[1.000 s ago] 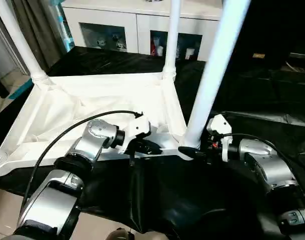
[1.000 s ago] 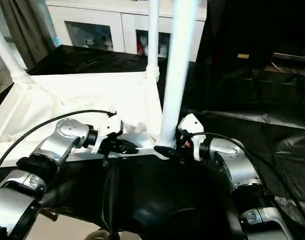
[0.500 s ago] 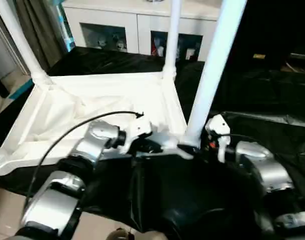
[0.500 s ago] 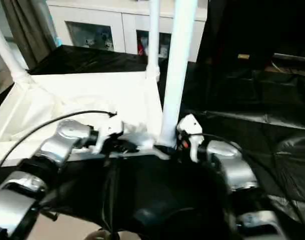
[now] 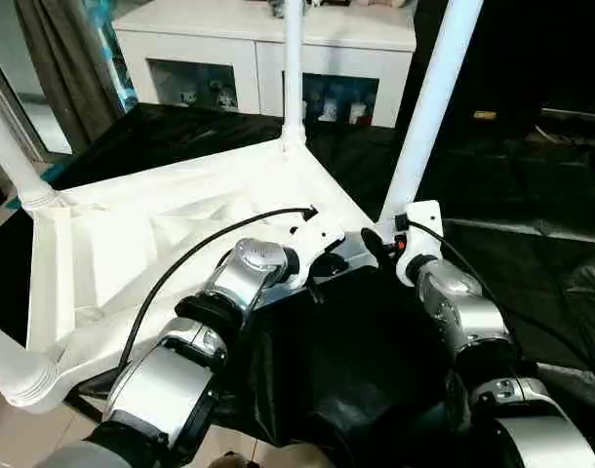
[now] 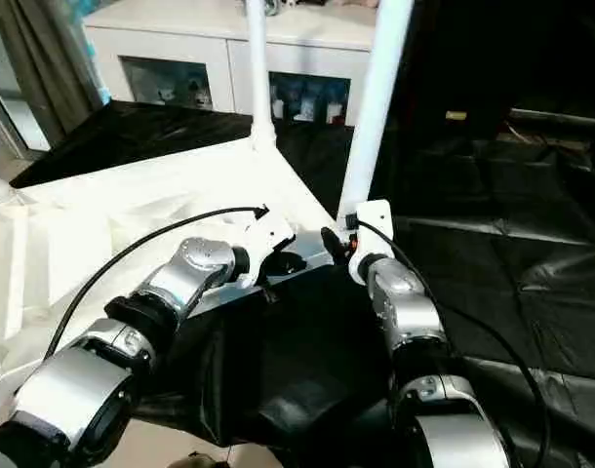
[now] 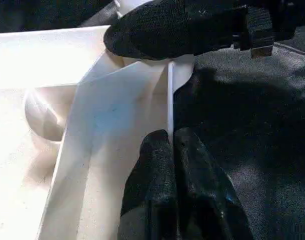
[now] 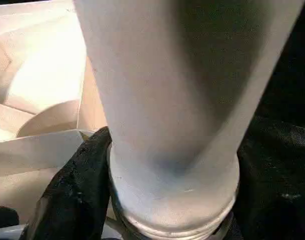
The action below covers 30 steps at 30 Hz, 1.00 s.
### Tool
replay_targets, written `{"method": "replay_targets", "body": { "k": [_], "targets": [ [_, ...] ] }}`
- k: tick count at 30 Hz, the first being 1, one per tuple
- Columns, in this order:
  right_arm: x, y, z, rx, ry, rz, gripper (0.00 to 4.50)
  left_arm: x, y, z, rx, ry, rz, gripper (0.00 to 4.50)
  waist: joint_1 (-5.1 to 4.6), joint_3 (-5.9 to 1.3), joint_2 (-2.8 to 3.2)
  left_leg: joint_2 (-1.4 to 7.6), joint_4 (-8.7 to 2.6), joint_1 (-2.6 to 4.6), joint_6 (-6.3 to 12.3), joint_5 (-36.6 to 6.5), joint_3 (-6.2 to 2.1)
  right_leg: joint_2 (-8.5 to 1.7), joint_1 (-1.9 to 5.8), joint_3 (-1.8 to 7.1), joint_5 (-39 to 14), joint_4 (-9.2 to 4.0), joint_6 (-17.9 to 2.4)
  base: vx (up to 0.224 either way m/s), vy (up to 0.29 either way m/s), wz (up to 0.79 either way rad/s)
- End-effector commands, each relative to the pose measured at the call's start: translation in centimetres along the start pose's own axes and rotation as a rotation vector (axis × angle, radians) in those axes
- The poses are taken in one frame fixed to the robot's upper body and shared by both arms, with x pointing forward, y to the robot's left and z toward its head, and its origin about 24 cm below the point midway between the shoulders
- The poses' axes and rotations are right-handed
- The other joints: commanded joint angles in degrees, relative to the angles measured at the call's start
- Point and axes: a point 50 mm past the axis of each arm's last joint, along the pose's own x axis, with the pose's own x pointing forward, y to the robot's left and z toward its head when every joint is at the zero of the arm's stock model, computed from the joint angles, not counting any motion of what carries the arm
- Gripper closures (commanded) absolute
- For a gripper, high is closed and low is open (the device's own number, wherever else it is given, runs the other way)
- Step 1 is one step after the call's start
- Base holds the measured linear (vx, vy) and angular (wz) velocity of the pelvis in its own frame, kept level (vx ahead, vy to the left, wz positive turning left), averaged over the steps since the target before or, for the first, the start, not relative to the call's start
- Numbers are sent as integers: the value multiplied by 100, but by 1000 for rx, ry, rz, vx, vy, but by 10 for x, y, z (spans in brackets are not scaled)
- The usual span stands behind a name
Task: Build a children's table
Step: Rotate leg to tighten
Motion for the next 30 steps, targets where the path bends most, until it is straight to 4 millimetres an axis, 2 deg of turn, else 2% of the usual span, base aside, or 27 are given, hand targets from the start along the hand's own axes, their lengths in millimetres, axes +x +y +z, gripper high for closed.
{"method": "replay_targets", "body": {
  "k": [1,4,5,7,8,9,10,11,12,13,14,17,18,19,20,21,22,23,26,28,30],
  "targets": [
    [7,42,-15,45,58,174,102,3,4,21,52,-44,60,450,-43,-363,9,338,-511,155,-65,-2408,-264,-488,121,232,-2592,-556,-909,0,0,0],
    [2,36,-7,3,20,278,89,-3,4,20,91,-72,-17,450,-45,-365,7,341,-523,142,-36,-2440,-269,-491,139,225,-2485,-554,-940,0,0,0],
    [1,35,-6,-3,17,298,70,-5,4,19,100,-79,-34,450,-33,-383,8,346,-520,132,-3,-2358,-259,-497,153,239,-2335,-535,-972,0,0,0],
    [-4,31,-4,-31,10,354,70,-9,5,17,115,-89,-83,450,-20,-387,2,350,-514,110,68,-2146,-234,-494,171,256,-2012,-503,-1086,0,0,0],
    [-16,21,-1,-111,8,469,70,-20,5,10,147,-99,-178,450,6,-390,0,358,-507,92,136,-2005,-222,-496,206,262,-1837,-484,-1135,0,0,0],
    [-17,21,-1,-117,8,477,70,-21,5,10,150,-99,-184,450,30,-403,-8,367,-497,74,179,-1883,-216,-492,232,262,-1674,-449,-1175,0,0,0],
    [-18,20,-1,-130,10,492,70,-23,5,9,155,-101,-195,450,33,-423,8,380,-483,55,258,-1667,-195,-492,223,269,-1345,-397,-1284,0,0,0],
    [-23,16,0,-150,14,522,70,-27,6,5,166,-92,-223,450,47,-446,16,396,-464,77,286,-1532,-188,-498,213,265,-1144,-368,-1395,52,-21,2],
    [-27,12,0,-164,19,549,70,-31,7,2,177,-83,-244,450,51,-452,-4,384,-446,75,315,-1439,-173,-483,212,262,-1027,-357,-1440,52,-21,2],
    [-36,3,2,-195,35,608,70,-39,8,-5,188,-71,-291,450,84,-465,-34,380,-424,63,401,-1218,-164,-485,251,264,-757,-323,-1504,53,-23,3],
    [-39,1,2,-205,41,626,70,-41,8,-6,187,-70,-306,450,105,-484,-11,381,-397,29,544,-963,-157,-488,258,263,-399,-260,-1587,55,-21,1],
    [-49,-6,3,-245,69,689,70,-51,8,-12,183,-60,-367,450,158,-551,-11,383,-314,6,769,-432,-149,-470,229,252,412,-140,-1748,18,-7,0],
    [-49,-6,3,-245,69,689,70,-51,8,-12,183,-60,-367,450,176,-552,-12,383,-300,-8,819,-365,-149,-473,222,251,492,-125,-1767,0,0,0],
    [-53,-10,3,-267,83,717,70,-58,7,-17,176,-44,-431,450,199,-528,0,385,-294,-24,871,-407,-142,-475,194,249,418,-134,-1767,0,0,0],
    [-54,-10,3,-272,87,725,70,-61,7,-19,173,-37,-449,450,214,-495,-26,399,-311,-19,830,-604,-141,-489,180,255,68,-166,-1741,0,0,0],
    [-56,-11,3,-276,89,738,70,-64,7,-21,170,-32,-468,450,216,-486,-17,403,-323,-17,782,-708,-145,-488,182,251,-153,-186,-1707,0,0,0],
    [-57,-10,4,-269,87,753,70,-67,7,-21,168,-33,-476,450,227,-469,-26,407,-342,2,668,-911,-140,-487,170,255,-585,-232,-1632,0,0,0],
    [-57,-10,4,-269,87,753,70,-67,7,-21,168,-33,-476,450,222,-442,-9,419,-373,17,537,-1135,-152,-483,155,260,-1000,-275,-1544,0,0,0],
    [-59,-7,6,-251,74,787,70,-70,7,-23,164,-32,-481,450,202,-403,-21,422,-428,47,264,-1524,-173,-490,148,273,-1758,-349,-1324,0,0,0],
    [-60,-5,5,-252,80,800,93,-71,7,-23,165,-31,-480,450,198,-408,-14,422,-435,64,206,-1571,-173,-486,131,279,-1852,-365,-1273,0,0,0],
    [-61,-4,2,-255,96,816,114,-71,7,-23,163,-32,-479,450,199,-424,-31,410,-427,45,188,-1457,-172,-487,142,292,-1655,-337,-1283,0,0,0]
  ]
}}
